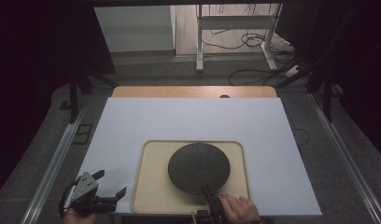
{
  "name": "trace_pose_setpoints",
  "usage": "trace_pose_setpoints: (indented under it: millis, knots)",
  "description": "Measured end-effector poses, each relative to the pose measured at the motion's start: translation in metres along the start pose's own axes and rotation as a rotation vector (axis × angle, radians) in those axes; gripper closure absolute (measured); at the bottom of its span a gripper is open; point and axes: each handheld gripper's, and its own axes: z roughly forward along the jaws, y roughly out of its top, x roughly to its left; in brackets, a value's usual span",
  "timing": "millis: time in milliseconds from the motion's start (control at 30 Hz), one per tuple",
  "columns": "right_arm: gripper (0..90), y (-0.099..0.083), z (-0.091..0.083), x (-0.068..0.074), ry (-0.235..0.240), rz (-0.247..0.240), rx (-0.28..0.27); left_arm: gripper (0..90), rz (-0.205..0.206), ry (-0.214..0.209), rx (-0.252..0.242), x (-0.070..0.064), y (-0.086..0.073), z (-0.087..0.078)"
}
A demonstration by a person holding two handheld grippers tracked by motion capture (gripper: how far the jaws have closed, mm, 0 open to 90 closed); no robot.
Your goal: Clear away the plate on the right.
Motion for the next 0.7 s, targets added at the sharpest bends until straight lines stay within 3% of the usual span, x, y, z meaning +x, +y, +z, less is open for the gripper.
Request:
trace_pose_setpoints:
  millis: [300, 700]
  knots:
    - [84.6, 0.0044, 0.0028, 0.0063, 0.042, -0.001, -0.007, 0.2, 0.006, -0.003, 0.007, -0.0008, 0.0, 0.0007]
    - [81.0, 0.006, 0.0061, 0.0112, 0.094, 0.017, -0.012, 0.3, 0.014, -0.009, 0.015, -0.0018, 0.0002, 0.0015]
